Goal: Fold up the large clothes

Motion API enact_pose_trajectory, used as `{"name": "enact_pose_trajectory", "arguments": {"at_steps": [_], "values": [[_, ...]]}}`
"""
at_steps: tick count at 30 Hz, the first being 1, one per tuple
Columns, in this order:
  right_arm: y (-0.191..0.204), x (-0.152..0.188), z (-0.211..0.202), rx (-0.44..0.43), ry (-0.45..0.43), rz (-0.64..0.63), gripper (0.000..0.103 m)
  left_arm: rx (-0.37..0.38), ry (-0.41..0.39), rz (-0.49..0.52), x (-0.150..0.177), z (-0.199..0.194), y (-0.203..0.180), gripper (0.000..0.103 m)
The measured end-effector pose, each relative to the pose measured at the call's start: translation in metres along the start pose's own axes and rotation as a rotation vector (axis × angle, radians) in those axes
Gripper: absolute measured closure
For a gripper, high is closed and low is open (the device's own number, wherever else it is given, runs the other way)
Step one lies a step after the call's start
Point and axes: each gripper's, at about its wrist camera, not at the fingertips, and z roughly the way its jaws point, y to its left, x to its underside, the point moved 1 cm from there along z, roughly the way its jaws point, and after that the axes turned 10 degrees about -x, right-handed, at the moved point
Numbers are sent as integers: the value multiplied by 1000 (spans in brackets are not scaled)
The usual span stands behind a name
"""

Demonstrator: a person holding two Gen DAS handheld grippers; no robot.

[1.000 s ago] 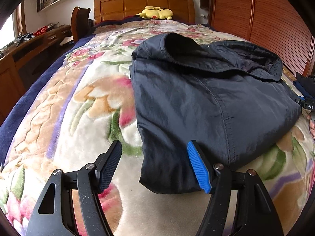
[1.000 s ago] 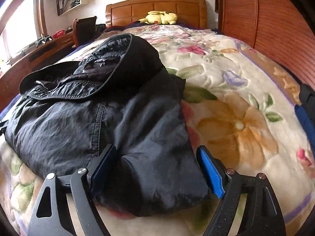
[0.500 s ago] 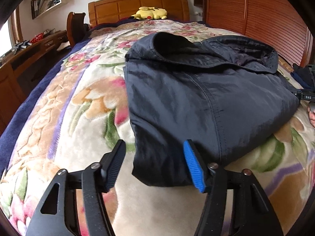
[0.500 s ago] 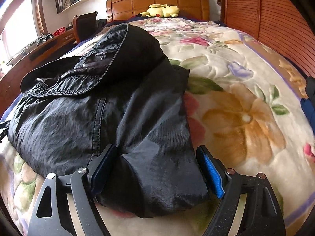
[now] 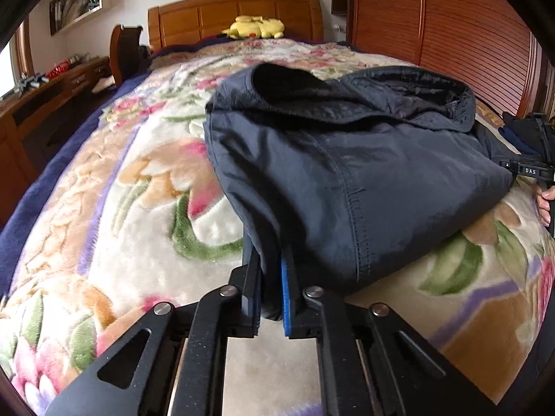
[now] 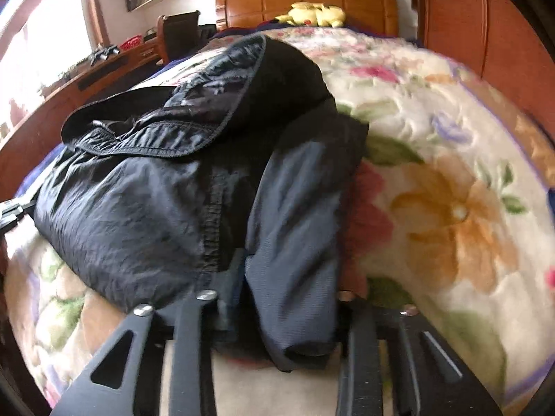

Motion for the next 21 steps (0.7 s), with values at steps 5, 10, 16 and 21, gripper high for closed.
{"name": "enact_pose_trajectory", "arguments": {"at_steps": [5,10,16,21], "values": [[12,5,-17,2,-27,-23,84,-1,-60,-29,5,-24,7,95],[18,18,-44,-19,-49,-36,85,10,-91,-34,14,-49,9,95],[21,43,-75,-52,-60,-35,86,35,-114,-47,32,-82,10,95],[24,60,-99,-72,-58,-46,86,35,-118,-39,43,-102,9,95]]}}
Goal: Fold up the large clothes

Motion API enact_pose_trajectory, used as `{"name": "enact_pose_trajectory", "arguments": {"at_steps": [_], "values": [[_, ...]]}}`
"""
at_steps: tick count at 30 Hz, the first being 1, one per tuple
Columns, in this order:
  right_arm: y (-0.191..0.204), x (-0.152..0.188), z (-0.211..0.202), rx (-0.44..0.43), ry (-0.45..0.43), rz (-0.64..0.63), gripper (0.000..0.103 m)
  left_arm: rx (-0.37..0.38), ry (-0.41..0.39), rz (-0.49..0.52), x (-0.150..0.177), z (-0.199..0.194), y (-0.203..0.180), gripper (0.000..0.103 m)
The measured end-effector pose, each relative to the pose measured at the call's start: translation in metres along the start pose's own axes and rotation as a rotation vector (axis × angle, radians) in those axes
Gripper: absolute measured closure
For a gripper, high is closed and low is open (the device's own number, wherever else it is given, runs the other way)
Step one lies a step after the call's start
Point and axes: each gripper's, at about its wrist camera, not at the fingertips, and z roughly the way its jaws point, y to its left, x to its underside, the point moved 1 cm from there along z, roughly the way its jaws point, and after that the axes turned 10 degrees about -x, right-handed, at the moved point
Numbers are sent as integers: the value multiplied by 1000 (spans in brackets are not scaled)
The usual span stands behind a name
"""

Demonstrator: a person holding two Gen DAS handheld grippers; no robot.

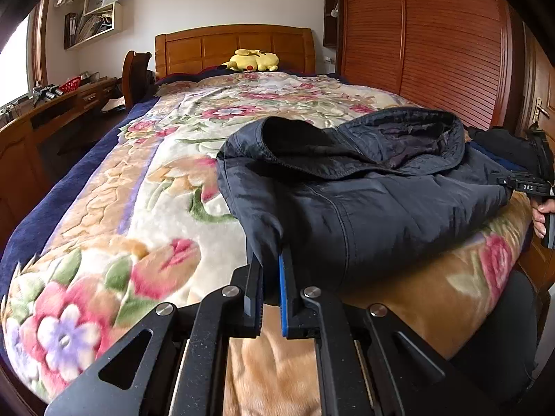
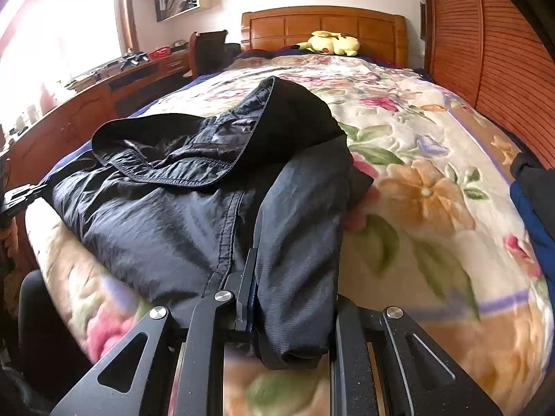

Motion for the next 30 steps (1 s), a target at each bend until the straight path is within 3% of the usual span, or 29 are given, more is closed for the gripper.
{"name": "enact_pose_trajectory", "arguments": {"at_steps": [8,12,14,17,19,21,22,24,30], "values": [[-5,1,0,42,15,-14,81,-17,10,-14,3,2,0,95],[1,-1,-4,100,-10,-22,68,-36,7,-37,0,2,2,87],[8,-2,-10,108,-21,-33,67,-44,-5,-32,0,-4,1,84],[17,-2,-18,157,-36,-49,59,-67,-44,-25,-4,-14,1,74],[20,-5,-25,183,-62,-51,49,-61,-75,-34,-8,-21,2,57],[25,-12,-32,203,-92,-64,38,-45,-96,-51,-14,-26,4,49],[29,-15,-33,203,-101,-73,37,-43,-100,-56,-16,-27,4,37],[37,-19,-33,185,-111,-89,37,-24,-114,-70,-21,-27,5,24],[75,-39,1,92,-100,-174,37,-19,-103,-70,-29,-14,-5,20]]}}
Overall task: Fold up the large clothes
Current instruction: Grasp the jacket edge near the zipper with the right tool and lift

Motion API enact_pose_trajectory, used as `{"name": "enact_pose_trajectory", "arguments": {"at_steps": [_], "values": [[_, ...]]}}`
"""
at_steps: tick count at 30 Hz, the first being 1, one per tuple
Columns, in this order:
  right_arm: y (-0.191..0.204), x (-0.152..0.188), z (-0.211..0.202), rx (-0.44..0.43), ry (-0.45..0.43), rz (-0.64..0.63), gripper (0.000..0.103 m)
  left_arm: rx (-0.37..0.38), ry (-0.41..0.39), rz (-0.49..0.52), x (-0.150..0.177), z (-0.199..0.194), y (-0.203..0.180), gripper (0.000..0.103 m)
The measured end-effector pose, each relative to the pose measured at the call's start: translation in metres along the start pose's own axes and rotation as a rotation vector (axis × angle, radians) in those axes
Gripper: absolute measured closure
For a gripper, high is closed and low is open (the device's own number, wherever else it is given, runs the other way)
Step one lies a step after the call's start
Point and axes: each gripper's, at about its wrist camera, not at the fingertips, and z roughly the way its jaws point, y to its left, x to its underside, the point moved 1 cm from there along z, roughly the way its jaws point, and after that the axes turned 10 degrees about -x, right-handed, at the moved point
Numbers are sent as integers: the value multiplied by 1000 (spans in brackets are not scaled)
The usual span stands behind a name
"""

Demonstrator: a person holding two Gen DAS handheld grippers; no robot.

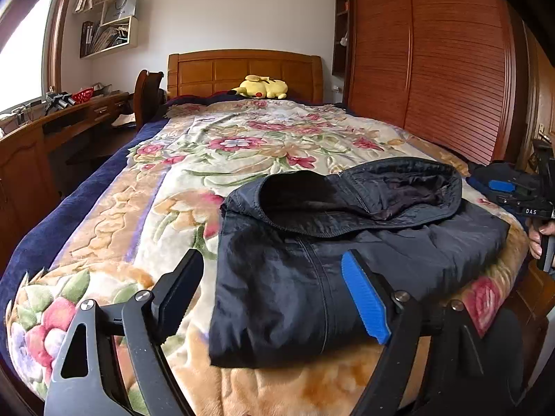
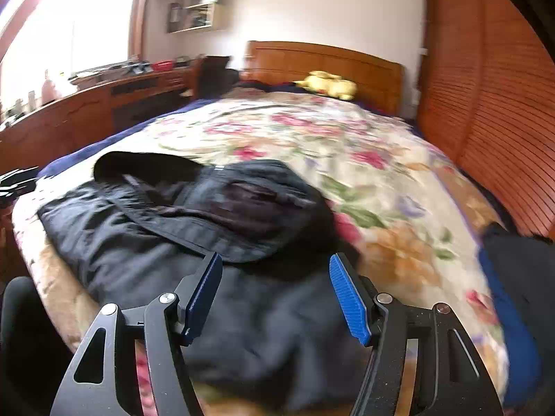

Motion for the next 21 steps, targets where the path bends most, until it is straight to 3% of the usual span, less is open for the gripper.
{"name": "enact_pose_trajectory", "arguments": {"at_steps": [9,16,21], "values": [[52,-30,93,-187,150,-64,37,31,27,10,4,13,-12,17],[70,-46,146,-246,278,-109,37,27,47,14,9,22,-7,17],[68,-51,162,-262,324,-131,37,34,53,3,11,27,-3,17]]}}
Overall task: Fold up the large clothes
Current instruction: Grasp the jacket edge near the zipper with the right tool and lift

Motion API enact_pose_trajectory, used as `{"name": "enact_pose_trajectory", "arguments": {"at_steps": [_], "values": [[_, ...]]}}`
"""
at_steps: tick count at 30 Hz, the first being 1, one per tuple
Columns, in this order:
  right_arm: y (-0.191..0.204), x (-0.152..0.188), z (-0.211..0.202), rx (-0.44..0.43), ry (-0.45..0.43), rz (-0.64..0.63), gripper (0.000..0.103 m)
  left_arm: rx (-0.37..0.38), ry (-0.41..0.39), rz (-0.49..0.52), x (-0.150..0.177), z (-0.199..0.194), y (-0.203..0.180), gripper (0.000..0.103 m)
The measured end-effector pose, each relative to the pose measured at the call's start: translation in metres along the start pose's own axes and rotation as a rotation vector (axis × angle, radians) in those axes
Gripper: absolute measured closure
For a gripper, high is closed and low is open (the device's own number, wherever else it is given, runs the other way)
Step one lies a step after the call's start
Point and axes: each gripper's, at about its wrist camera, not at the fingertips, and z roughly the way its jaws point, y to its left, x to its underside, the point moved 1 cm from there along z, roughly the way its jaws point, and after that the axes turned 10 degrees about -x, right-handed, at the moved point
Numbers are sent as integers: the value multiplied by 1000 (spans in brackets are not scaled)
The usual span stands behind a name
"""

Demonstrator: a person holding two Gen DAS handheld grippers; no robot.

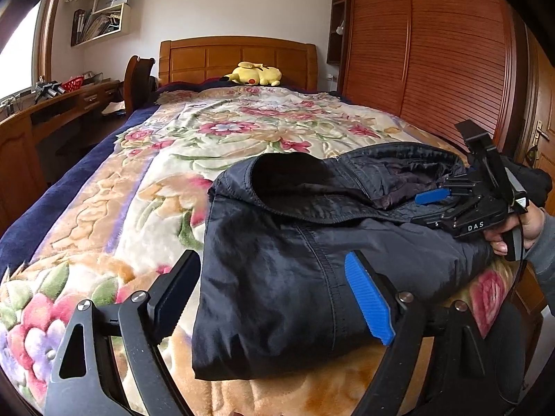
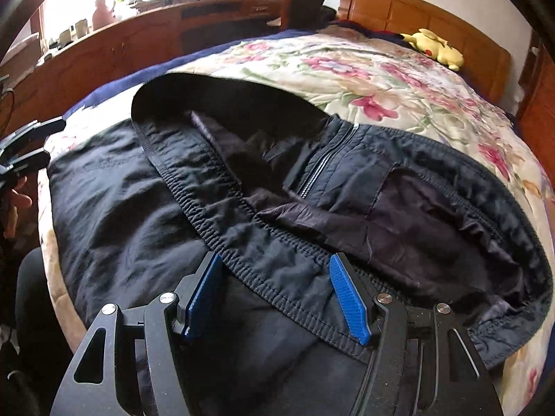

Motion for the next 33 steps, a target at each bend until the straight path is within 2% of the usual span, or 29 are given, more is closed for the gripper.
{"name": "enact_pose_trajectory", "arguments": {"at_steps": [5,14,16,18,20,27,30,33], "values": [[-2,-5,-1,-9,-6,-27,37,11,3,-4,1,5,0,17],[6,-13,12,35,34,-86,37,21,7,-12,2,8,0,17],[6,-16,16,29,44,-100,44,19,4,-11,2,5,-1,17],[7,-20,19,46,49,-127,79,20,0,-6,0,2,-2,17],[8,-24,21,71,46,-146,97,22,-11,-2,-2,-1,-3,17],[-21,-66,26,169,-7,-111,100,29,-18,2,-7,0,-6,17],[-36,-89,32,239,-30,-96,100,33,-15,2,-6,2,-8,17],[-48,-107,40,264,-33,-81,102,35,-9,4,-3,4,-9,17]]}}
